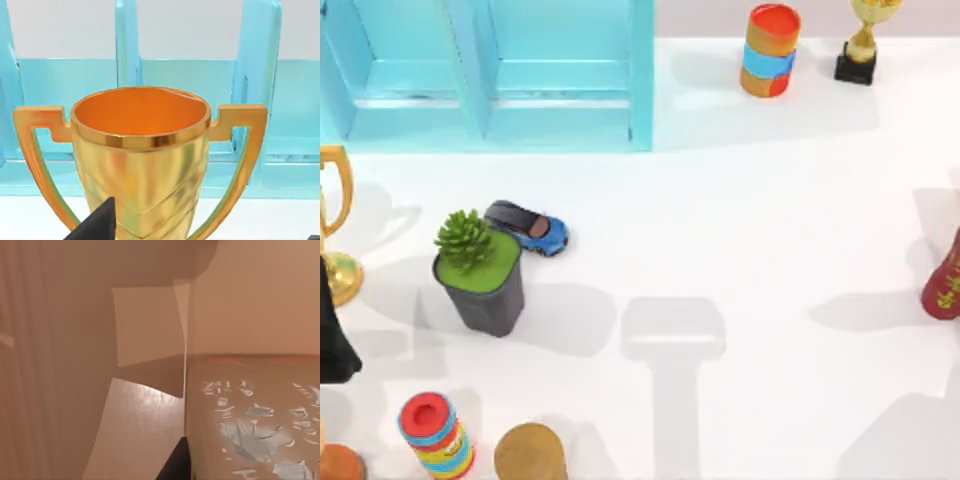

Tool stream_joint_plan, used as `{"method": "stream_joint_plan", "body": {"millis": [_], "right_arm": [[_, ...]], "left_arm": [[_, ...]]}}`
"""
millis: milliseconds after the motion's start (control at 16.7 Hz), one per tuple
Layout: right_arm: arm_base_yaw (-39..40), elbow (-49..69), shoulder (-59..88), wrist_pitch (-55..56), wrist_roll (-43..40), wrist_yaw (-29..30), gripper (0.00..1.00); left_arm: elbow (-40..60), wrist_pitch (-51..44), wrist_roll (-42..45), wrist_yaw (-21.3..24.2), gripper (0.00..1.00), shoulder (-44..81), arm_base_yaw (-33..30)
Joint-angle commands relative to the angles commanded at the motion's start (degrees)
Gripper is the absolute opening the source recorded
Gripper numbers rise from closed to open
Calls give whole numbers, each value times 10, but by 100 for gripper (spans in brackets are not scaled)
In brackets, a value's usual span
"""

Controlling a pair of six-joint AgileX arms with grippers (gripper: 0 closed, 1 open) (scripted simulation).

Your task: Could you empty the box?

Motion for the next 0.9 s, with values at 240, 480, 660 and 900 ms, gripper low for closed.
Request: {"method": "stream_joint_plan", "body": {"millis": [240, 480, 660, 900], "right_arm": [[0, 0, 0, 0, 0, 0, 0], [0, 0, 0, 0, 0, 0, 0], [0, 0, -1, 0, 1, 0, 0], [-3, 38, -7, -42, -1, 0, 0]], "left_arm": [[0, 0, 0, 0, 100, 0, 0], [0, 0, 0, 0, 100, 0, 0], [0, 0, 0, 0, 100, 0, 0], [0, 0, 0, 0, 100, 0, 0]]}}
